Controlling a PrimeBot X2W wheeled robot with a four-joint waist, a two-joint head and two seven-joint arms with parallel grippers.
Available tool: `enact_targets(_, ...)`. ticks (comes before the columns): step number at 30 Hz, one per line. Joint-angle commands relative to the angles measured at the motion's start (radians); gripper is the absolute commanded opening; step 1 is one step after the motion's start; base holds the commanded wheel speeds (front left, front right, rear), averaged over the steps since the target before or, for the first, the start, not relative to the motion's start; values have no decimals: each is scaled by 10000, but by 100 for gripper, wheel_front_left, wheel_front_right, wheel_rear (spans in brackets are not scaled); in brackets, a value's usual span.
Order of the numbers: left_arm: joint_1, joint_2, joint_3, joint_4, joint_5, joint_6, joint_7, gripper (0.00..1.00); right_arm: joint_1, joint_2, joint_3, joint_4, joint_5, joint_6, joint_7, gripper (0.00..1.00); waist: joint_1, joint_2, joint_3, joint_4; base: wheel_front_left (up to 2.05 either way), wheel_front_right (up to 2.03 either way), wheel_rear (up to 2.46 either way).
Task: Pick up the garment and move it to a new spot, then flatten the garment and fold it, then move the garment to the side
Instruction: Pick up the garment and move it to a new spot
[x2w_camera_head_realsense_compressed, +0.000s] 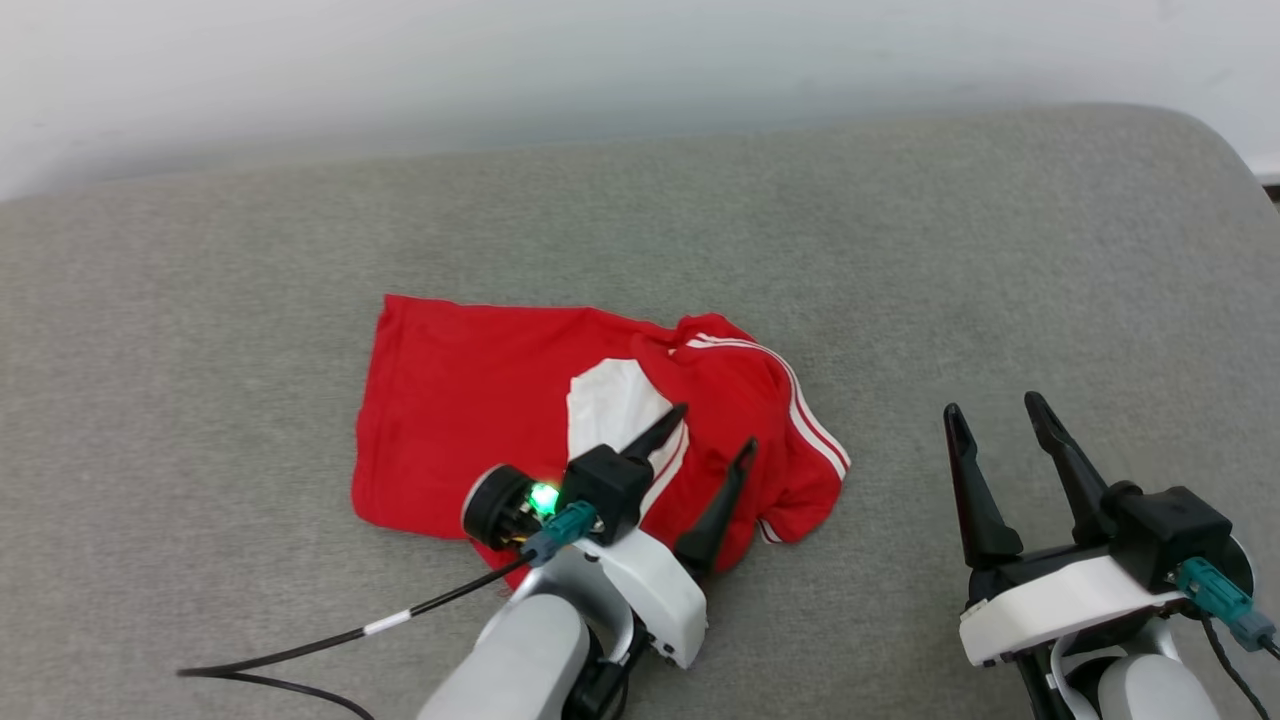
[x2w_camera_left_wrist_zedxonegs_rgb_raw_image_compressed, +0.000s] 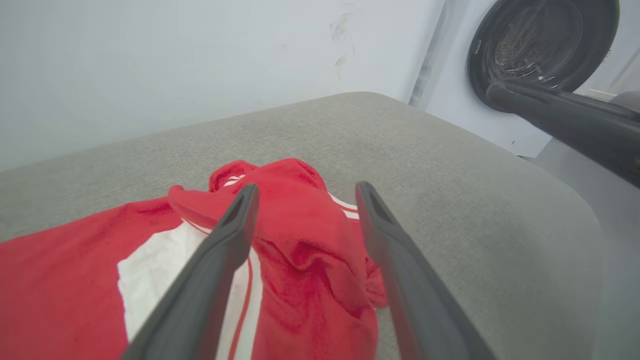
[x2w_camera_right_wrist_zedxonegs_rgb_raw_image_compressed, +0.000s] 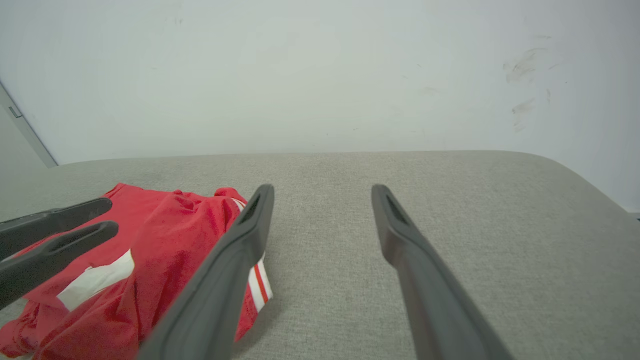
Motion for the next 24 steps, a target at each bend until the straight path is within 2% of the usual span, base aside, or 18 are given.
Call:
enact_targets(1,-132,115,137,-216,44,147,-187,100,-96,6,-34,-43,-102,-3,43,100,0,-1,-245,269,0,0,0)
enact_targets(5,32,353,594,-705,-1,693,-365,100,65,6,-219,-113,-204,-3,164,100,0,-1,-530,535,0,0,0)
enact_targets(6,32,353,594,-705,-1,693,-365,100,65,6,-219,-113,-204,-3,164,100,0,-1,-530,535,0,0,0)
enact_targets(11,528,862,1543,-1014,-195,1633,-501,100,324,6,-365,-235,-310,-3,313,100,0,-1,-882,710,0,0,0)
enact_targets(12,907,1187,2101,-1143,-363,2076,-597,100,419,6,-380,-296,-297,-3,388,100,0,-1,-1035,718,0,0,0)
enact_targets(13,1066,1294,2252,-1188,-404,2209,-616,100,458,6,-390,-312,-298,-3,414,100,0,-1,-1083,716,0,0,0)
enact_targets(17,1685,1673,2705,-1487,-541,2568,-676,100,593,6,-426,-396,-333,-3,476,100,0,-1,-1283,719,0,0,0)
enact_targets(24,2477,1956,2718,-1950,-572,2773,-485,100,1046,6,-397,-527,-396,-5,719,100,0,-1,-1606,811,0,0,0)
